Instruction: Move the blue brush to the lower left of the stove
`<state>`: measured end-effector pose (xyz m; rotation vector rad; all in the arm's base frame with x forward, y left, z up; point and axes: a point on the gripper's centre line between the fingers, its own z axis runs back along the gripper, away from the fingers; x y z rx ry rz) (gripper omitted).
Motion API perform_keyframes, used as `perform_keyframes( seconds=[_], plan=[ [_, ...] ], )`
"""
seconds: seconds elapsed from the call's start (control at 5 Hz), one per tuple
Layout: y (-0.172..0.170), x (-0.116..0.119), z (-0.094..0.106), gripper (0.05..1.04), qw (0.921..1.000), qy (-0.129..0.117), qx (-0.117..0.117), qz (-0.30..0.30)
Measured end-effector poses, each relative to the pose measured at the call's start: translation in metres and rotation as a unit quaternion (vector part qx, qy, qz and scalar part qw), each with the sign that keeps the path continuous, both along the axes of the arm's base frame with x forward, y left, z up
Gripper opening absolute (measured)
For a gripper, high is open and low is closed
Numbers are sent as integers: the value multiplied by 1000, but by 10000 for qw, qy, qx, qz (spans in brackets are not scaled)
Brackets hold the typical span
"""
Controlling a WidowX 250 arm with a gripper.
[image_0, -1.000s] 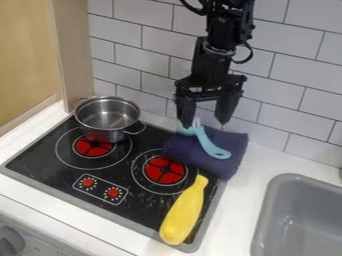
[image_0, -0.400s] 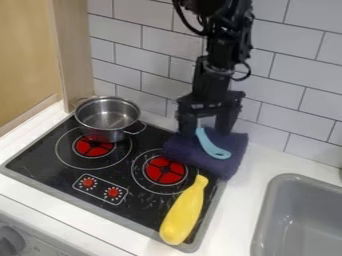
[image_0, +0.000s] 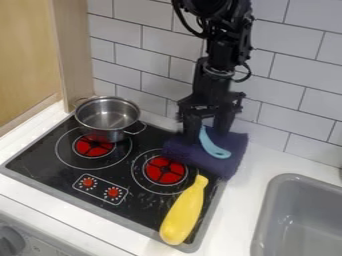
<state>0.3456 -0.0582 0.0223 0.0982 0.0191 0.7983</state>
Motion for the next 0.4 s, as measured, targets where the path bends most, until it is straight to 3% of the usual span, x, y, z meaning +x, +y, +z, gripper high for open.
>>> perform_keyframes(
  seconds=[0.2,0.4],
  plan=[
    [0,-1,-2,329,10000,6,-80,-26],
    [0,-1,0,217,9999,9,-151,-45]
  ],
)
